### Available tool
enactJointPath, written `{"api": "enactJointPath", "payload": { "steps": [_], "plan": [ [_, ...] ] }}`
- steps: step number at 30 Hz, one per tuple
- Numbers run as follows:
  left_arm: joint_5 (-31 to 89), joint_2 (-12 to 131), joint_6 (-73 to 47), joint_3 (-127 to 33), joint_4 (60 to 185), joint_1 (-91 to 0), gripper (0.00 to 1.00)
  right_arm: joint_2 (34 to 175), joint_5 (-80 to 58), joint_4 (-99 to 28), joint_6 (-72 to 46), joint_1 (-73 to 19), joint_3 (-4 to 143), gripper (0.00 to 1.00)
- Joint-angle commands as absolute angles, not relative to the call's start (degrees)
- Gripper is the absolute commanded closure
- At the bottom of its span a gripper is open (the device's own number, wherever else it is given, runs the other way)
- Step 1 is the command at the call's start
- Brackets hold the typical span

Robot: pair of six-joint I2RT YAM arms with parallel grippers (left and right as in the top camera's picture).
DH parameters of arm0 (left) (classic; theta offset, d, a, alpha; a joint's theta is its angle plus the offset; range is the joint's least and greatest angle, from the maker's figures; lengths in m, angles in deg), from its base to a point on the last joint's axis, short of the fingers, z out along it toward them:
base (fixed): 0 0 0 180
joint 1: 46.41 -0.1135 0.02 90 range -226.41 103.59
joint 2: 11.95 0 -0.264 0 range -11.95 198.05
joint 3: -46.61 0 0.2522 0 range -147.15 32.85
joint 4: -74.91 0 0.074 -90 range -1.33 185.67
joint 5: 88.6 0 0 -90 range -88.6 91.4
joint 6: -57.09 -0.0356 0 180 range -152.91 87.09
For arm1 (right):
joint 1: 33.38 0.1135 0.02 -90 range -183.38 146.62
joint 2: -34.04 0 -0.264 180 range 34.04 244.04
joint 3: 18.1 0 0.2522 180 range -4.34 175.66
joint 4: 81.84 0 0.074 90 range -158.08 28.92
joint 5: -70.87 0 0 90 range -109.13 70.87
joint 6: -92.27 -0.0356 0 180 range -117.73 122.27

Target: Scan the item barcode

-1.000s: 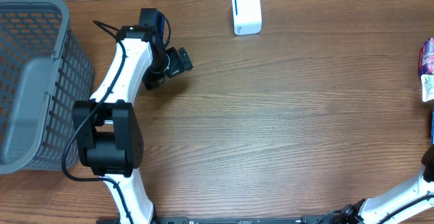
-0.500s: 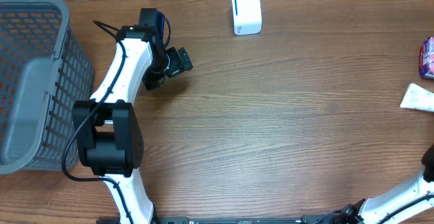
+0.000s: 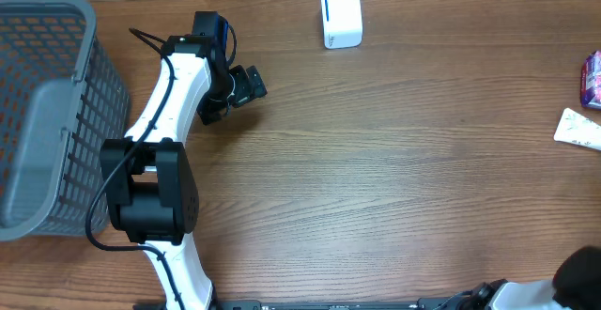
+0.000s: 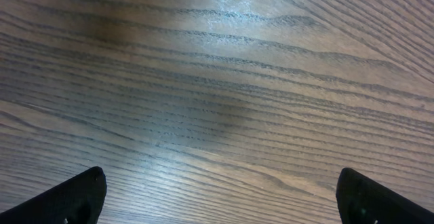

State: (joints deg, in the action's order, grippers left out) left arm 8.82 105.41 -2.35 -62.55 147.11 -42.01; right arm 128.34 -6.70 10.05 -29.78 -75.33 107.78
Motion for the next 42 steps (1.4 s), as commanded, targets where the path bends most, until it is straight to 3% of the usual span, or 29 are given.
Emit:
{"api": "enactJointPath", "payload": {
  "steps": [1,5,14,16,17,18,35,42],
  "plan": [
    [8.45,105.69,-1.36,-62.88,146.91,-41.90,0.00,123.62,-2.33,16.96,-23.46,-73.89,107.87,0.30],
    [8.45,105.69,-1.36,-62.88,146.91,-41.90,0.00,116.28,-2.33,20.39,-20.56,-69.39,102.16,0.29],
    [8.45,105.69,-1.36,-62.88,146.91,-41.90,0.00,93.24,-2.51,10.79,-20.40,-55.88,77.27,0.26],
    [8.43,105.69,-1.36,-62.88,146.91,-41.90,0.00,89.13,-2.53,9.66,-20.38,-53.91,71.56,0.19],
    [8.43,105.69,-1.36,-62.88,146.91,-41.90,0.00,86.62,-2.51,9.22,-20.40,-53.17,67.58,0.00],
    [8.43,105.69,-1.36,-62.88,146.91,-41.90,0.00,84.74,-2.51,9.37,-20.40,-53.08,64.02,0.00],
    [8.45,105.69,-1.36,-62.88,146.91,-41.90,0.00,90.18,-3.97,11.60,-19.97,-53.06,57.53,0.00],
    [8.45,105.69,-1.36,-62.88,146.91,-41.90,0.00,90.68,-2.46,3.84,-19.92,-47.99,56.65,0.00]
  ]
}}
